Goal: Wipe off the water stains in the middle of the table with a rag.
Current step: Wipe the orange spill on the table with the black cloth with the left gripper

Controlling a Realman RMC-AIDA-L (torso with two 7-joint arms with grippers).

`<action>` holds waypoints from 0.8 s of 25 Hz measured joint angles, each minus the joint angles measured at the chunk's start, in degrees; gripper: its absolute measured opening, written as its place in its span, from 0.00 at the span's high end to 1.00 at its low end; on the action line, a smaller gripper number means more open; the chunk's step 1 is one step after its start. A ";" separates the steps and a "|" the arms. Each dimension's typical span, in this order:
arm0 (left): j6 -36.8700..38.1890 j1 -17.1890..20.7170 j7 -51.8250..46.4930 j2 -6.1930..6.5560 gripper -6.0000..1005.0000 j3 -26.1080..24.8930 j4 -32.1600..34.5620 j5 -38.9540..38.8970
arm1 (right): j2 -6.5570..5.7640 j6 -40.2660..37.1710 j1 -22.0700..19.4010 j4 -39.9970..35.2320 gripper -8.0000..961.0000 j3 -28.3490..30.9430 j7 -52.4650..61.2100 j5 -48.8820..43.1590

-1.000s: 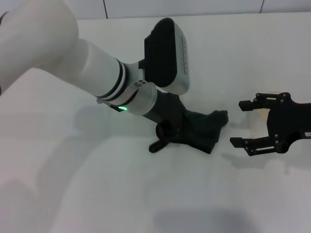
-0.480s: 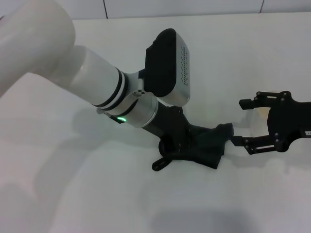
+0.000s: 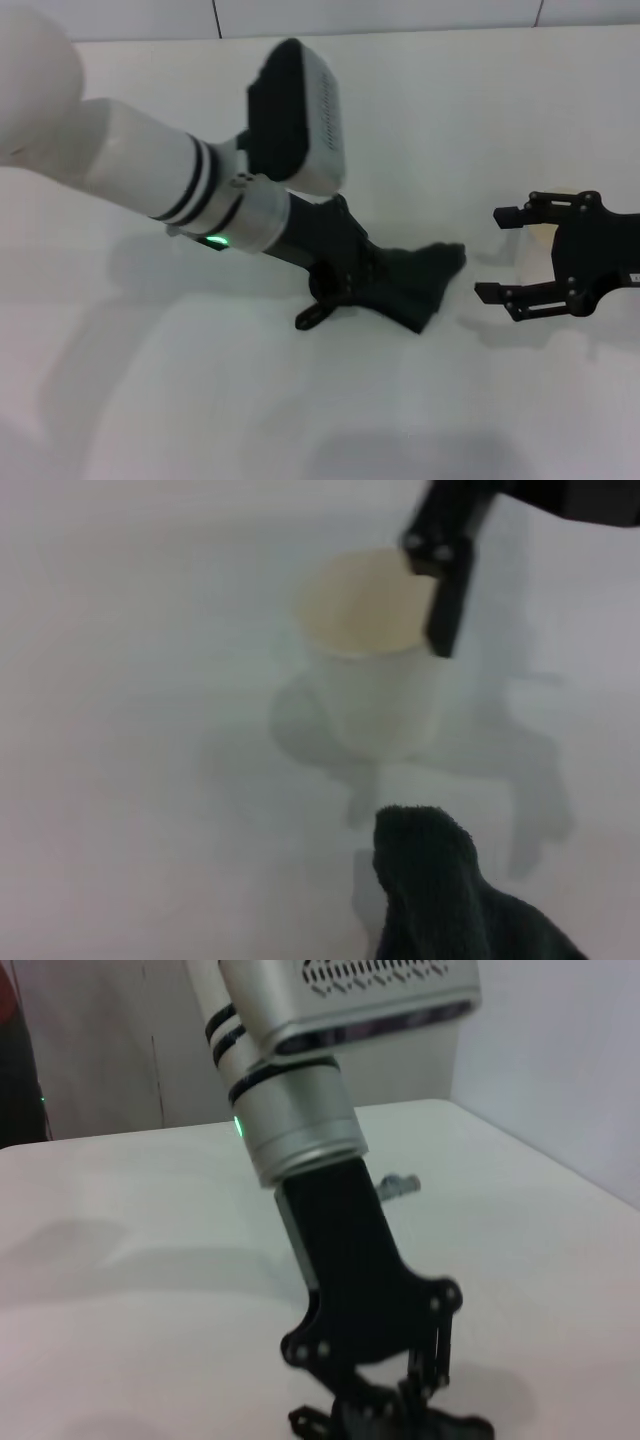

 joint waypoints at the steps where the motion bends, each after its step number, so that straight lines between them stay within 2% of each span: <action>1: 0.08 1.06 0.01 0.02 0.91 -1.17 1.00 0.57 | 0.00 -0.01 -0.19 0.00 0.11 0.04 0.00 0.01; 5: 0.91 4.53 0.12 0.22 0.91 -4.41 4.60 1.56 | 0.00 0.07 -0.50 -0.05 0.11 0.22 0.00 0.03; 8: 3.59 6.94 1.34 0.22 0.90 -8.77 6.55 2.01 | 0.00 0.25 -0.29 -0.10 0.11 0.11 0.00 0.03; 20: 13.08 12.99 7.59 0.19 0.88 -24.34 7.02 1.84 | 0.00 0.26 -0.20 0.38 0.11 0.08 0.01 0.03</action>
